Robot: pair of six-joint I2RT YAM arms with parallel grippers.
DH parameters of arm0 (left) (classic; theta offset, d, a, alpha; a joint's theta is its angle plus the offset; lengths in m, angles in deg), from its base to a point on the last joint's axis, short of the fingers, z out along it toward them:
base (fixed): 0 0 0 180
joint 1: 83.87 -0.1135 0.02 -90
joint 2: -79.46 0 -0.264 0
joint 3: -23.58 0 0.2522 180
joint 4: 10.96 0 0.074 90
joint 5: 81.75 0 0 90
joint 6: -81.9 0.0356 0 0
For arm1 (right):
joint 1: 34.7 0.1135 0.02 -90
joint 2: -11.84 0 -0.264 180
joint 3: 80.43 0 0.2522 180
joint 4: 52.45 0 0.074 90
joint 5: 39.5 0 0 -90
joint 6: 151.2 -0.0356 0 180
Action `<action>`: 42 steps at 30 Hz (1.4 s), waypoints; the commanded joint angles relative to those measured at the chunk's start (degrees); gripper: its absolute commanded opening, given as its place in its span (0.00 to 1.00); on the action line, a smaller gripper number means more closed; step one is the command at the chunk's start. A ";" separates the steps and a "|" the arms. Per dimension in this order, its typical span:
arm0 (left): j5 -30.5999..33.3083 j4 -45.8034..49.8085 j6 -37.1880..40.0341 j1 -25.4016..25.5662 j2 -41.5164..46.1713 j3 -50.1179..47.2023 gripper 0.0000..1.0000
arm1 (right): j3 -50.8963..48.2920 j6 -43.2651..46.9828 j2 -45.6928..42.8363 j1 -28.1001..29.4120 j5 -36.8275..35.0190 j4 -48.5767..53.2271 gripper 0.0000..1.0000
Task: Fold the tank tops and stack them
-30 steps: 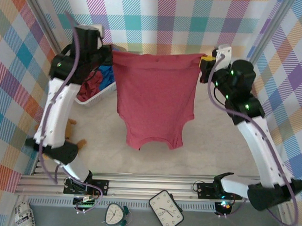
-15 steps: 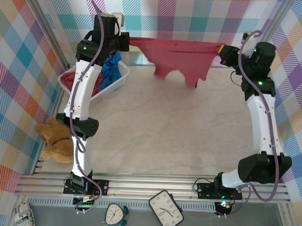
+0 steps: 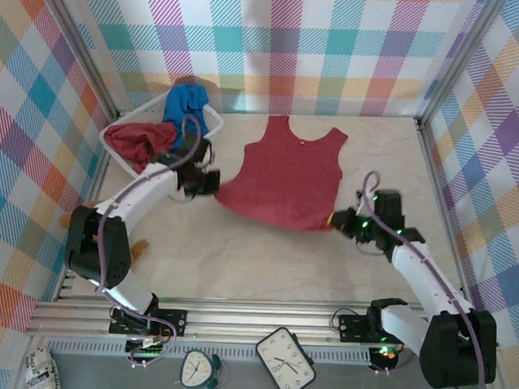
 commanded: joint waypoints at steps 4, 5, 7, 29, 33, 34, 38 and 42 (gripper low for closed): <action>1.69 -5.96 -7.93 0.59 7.40 -12.40 0.00 | -6.33 -4.48 -4.07 6.56 -0.55 0.75 0.06; 2.38 -5.40 -8.59 0.68 7.83 -13.50 0.00 | -7.08 -4.28 -3.82 7.31 -0.61 1.31 0.06; 3.07 -5.33 -9.51 0.94 8.84 -15.94 0.00 | -8.49 -4.36 -3.55 8.28 -0.27 1.73 0.07; 10.87 6.69 -9.53 2.80 13.27 -13.73 0.37 | -3.34 -2.22 -6.71 12.04 -3.33 -3.88 0.33; 8.19 5.30 -14.37 8.20 14.92 -13.36 0.42 | 2.05 1.62 6.36 16.46 -1.47 -6.70 0.40; 7.01 3.50 -15.63 9.51 15.09 -14.22 0.43 | 2.70 2.31 9.58 17.01 -1.58 -7.66 0.40; 7.14 0.31 -17.82 11.41 12.37 -16.84 0.42 | 4.18 4.72 17.64 17.22 -2.98 -11.95 0.41; 8.66 -2.81 -16.68 11.12 7.75 -18.68 0.40 | 5.98 5.98 24.54 17.51 -2.90 -13.30 0.43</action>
